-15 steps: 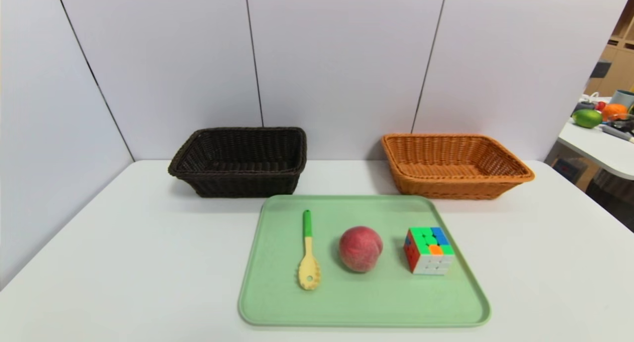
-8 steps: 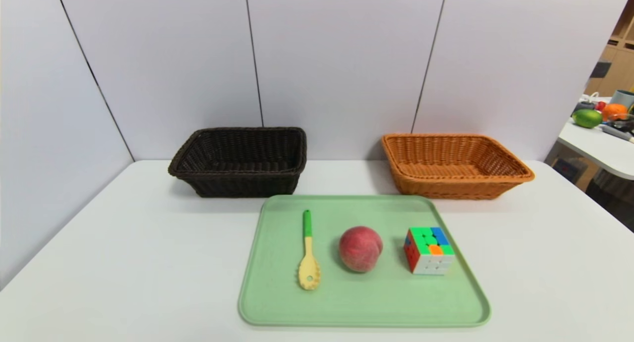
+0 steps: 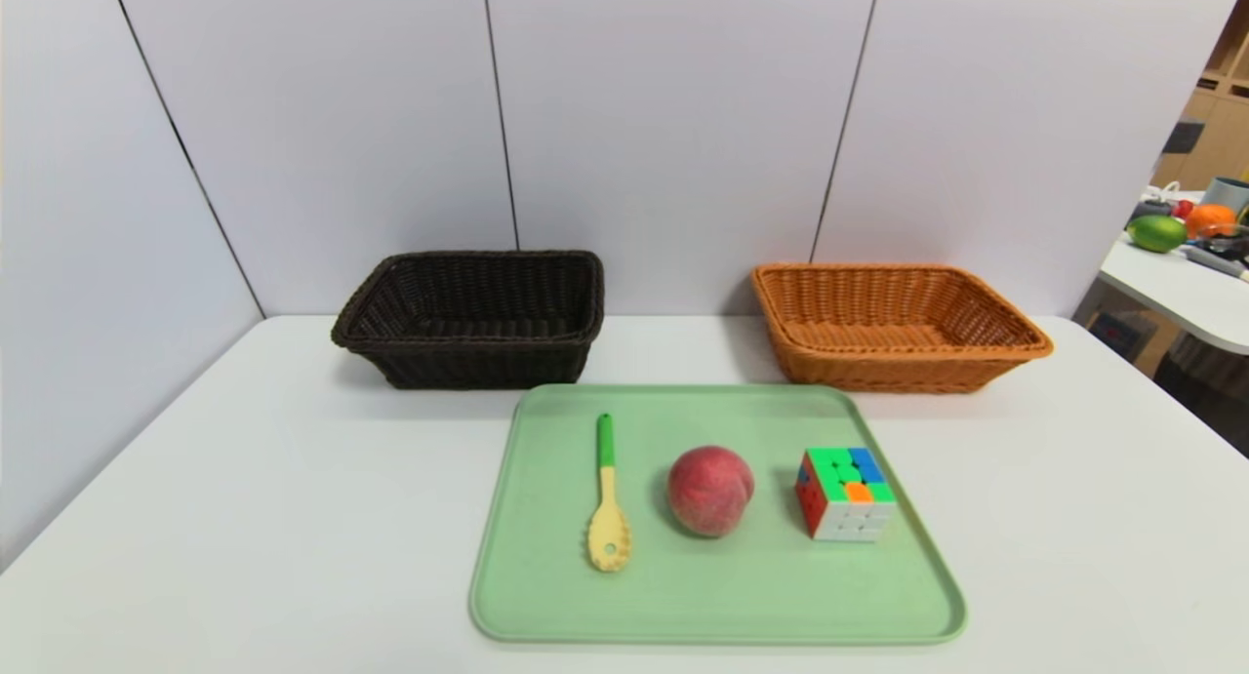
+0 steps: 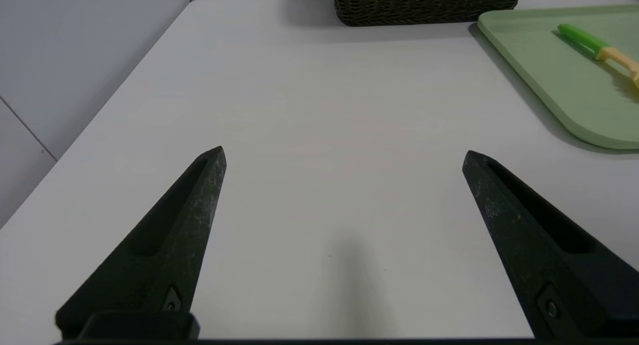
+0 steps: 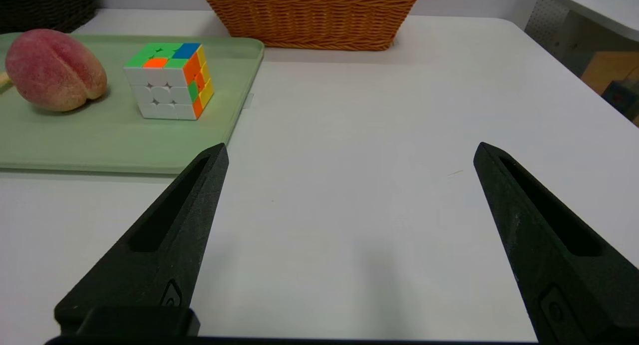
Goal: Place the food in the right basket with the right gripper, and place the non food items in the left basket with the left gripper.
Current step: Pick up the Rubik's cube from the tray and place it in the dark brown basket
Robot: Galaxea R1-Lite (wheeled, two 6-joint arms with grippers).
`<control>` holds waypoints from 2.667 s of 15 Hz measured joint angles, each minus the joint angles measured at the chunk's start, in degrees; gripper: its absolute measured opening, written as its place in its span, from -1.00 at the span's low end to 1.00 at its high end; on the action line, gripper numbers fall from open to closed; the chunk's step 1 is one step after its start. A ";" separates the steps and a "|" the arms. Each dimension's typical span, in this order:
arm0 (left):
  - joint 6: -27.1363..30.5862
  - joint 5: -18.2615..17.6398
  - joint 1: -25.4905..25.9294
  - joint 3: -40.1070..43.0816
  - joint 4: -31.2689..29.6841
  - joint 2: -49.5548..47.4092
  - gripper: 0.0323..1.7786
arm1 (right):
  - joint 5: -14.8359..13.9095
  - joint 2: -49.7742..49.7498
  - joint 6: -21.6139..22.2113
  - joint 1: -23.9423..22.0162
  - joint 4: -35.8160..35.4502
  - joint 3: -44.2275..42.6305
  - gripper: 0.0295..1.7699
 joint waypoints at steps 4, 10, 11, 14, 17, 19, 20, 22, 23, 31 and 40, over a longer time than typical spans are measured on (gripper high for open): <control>2.79 -1.95 0.00 -7.16 2.45 1.90 0.90 | 4.25 0.88 -4.41 0.00 1.56 -6.03 0.92; 2.71 -4.01 1.44 -27.92 4.43 18.63 0.90 | 5.39 15.74 -2.56 -0.39 4.95 -28.57 0.92; 2.71 -4.02 1.55 -30.39 4.51 21.75 0.90 | 5.33 18.66 -2.49 -0.59 5.71 -32.29 0.92; 2.73 -3.00 1.78 -35.35 6.30 30.15 0.90 | 5.63 26.49 -2.05 -0.87 10.28 -39.83 0.92; 2.27 -1.93 1.78 -36.96 12.06 34.45 0.90 | 6.70 33.07 -1.44 -0.21 11.13 -42.17 0.92; 1.49 -1.95 1.78 -36.57 12.86 36.22 0.90 | 7.80 36.35 -1.10 0.21 11.11 -42.50 0.92; 0.61 -2.11 1.74 -36.07 12.31 37.25 0.90 | 8.13 38.10 -0.66 0.50 10.89 -42.53 0.92; -1.29 -2.56 0.18 -34.45 9.75 39.80 0.90 | 8.11 41.35 1.73 2.66 9.80 -42.61 0.92; -1.78 -2.65 -1.49 -33.40 7.81 41.07 0.90 | 7.75 42.86 3.43 4.23 9.56 -42.52 0.92; -4.34 -2.33 -7.73 -28.61 3.82 47.08 0.90 | 6.29 48.40 8.17 13.87 9.40 -38.36 0.92; -9.74 9.20 -25.67 -24.99 -15.76 57.84 0.90 | 4.61 50.08 11.09 22.92 9.18 -35.26 0.92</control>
